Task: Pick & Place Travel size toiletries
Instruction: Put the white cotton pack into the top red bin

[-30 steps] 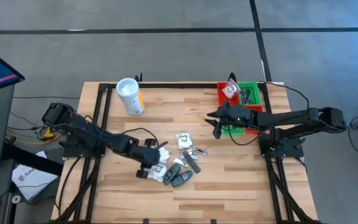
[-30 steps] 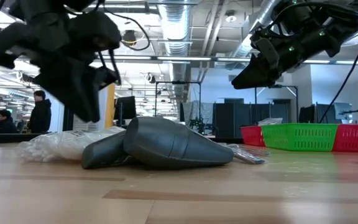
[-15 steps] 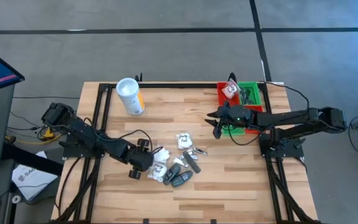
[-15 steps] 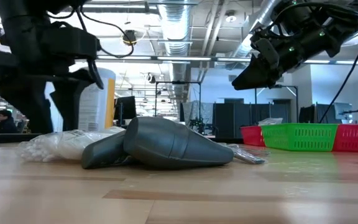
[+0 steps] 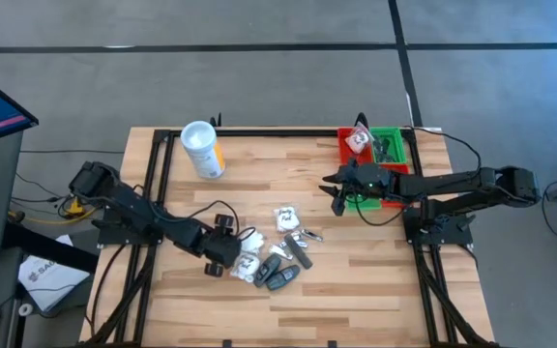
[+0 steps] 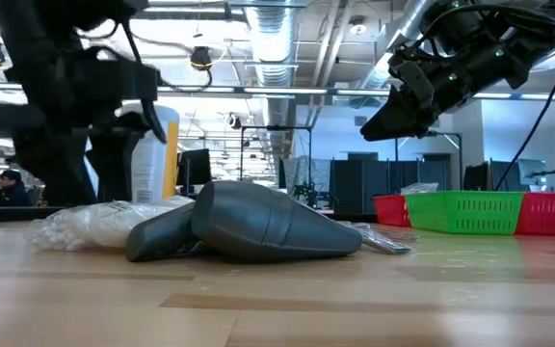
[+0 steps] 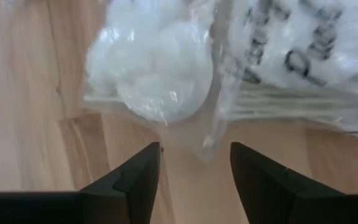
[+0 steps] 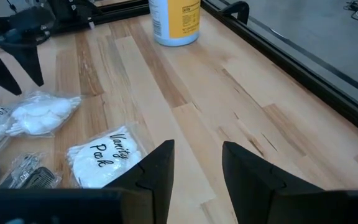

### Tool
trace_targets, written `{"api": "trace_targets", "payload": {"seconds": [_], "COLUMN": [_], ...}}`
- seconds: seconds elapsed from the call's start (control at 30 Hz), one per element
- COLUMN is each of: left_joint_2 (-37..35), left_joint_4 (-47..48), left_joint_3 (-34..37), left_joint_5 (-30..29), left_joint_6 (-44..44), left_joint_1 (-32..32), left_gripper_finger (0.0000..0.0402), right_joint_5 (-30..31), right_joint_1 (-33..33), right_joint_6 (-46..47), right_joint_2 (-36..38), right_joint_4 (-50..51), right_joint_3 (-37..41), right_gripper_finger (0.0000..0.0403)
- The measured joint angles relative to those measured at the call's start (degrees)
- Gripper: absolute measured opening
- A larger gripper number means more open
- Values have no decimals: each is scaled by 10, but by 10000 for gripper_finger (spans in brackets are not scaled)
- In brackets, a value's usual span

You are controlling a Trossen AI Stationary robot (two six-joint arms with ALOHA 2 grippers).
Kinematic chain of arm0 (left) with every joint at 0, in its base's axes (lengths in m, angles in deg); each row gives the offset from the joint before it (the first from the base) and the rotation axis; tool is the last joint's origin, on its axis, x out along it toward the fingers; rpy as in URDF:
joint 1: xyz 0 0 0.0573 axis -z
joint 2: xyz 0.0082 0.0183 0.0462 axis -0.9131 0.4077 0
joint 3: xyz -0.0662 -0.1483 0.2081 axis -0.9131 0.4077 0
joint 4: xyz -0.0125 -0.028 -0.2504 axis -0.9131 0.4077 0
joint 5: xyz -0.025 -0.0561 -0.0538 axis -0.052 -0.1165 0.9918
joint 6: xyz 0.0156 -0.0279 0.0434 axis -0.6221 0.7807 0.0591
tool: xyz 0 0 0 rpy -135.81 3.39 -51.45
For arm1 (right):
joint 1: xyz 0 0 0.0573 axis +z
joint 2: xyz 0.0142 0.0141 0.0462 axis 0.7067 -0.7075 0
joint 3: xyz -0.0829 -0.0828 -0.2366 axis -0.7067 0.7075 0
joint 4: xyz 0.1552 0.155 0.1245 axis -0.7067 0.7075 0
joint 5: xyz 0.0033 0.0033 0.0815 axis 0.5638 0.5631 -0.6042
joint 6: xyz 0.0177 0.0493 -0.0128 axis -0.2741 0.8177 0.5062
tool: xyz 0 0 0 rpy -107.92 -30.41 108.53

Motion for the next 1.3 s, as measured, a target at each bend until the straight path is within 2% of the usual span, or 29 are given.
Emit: {"api": "trace_targets", "payload": {"seconds": [0.17, 0.4, 0.63, 1.03, 1.13, 1.23, 1.3], "left_joint_2": [36, 40, 42, 42, 42, 42, 42], "left_joint_4": [-6, -11, -58, -83, -84, -84, -84], "left_joint_3": [0, 0, 0, 0, 0, 0, 0], "left_joint_5": [-3, -31, -72, -85, -86, -86, -86], "left_joint_6": [23, 84, 88, 88, 88, 88, 89], "left_joint_1": [0, 2, 3, 3, 3, 3, 3], "left_gripper_finger": [180, 164, 144, 105, 79, 21, 8], "right_joint_5": [0, 0, 0, 0, 0, 0, 0], "right_joint_1": [0, 0, 0, 0, 0, 0, 0], "right_joint_6": [0, 1, 1, 0, 0, 0, 0], "right_joint_2": [0, 0, 0, 0, 0, 0, 0], "right_joint_4": [0, 2, 2, 5, 5, 6, 8], "right_joint_3": [0, 0, 0, 0, 0, 0, 0], "right_gripper_finger": [127, 126, 125, 124, 124, 124, 124]}}
